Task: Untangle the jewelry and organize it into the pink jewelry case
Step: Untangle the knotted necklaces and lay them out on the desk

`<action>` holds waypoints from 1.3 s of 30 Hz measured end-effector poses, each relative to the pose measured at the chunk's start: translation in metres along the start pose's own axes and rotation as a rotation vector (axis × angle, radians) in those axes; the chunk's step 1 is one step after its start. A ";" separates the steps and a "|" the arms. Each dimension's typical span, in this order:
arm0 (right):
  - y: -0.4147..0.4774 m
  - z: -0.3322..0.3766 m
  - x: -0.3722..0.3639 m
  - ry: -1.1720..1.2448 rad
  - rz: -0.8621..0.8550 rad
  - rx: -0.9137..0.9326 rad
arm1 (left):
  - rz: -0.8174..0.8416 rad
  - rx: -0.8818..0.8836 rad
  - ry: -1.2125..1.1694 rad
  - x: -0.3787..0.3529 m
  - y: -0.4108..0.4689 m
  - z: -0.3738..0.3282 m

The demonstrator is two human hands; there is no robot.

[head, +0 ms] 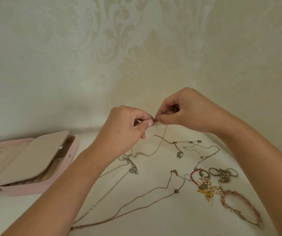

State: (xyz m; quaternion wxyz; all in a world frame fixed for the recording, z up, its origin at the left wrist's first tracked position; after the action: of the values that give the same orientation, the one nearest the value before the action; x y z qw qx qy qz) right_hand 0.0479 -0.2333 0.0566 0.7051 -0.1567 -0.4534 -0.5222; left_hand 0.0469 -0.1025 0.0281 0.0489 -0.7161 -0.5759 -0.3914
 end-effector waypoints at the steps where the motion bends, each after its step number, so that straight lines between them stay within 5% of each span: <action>1: 0.000 0.000 0.001 0.004 -0.005 0.000 | -0.009 -0.001 -0.007 0.001 -0.001 -0.001; 39: -0.001 -0.003 0.008 0.289 -0.025 0.038 | -0.167 -0.164 0.028 0.016 -0.005 -0.014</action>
State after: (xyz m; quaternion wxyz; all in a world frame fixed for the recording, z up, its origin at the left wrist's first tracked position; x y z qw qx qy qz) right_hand 0.0485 -0.2404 0.0611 0.7592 -0.0606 -0.3589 -0.5395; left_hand 0.0360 -0.0961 0.0459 -0.0346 -0.6617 -0.5987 -0.4500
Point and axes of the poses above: each hand's wrist, its own y-axis towards the middle knuckle, its own x-axis out of the back of the hand, z = x × y, the point moved 8 cm from there along y, towards the middle knuckle, and after that the axes turned 6 degrees about z, right-handed, at the moved point
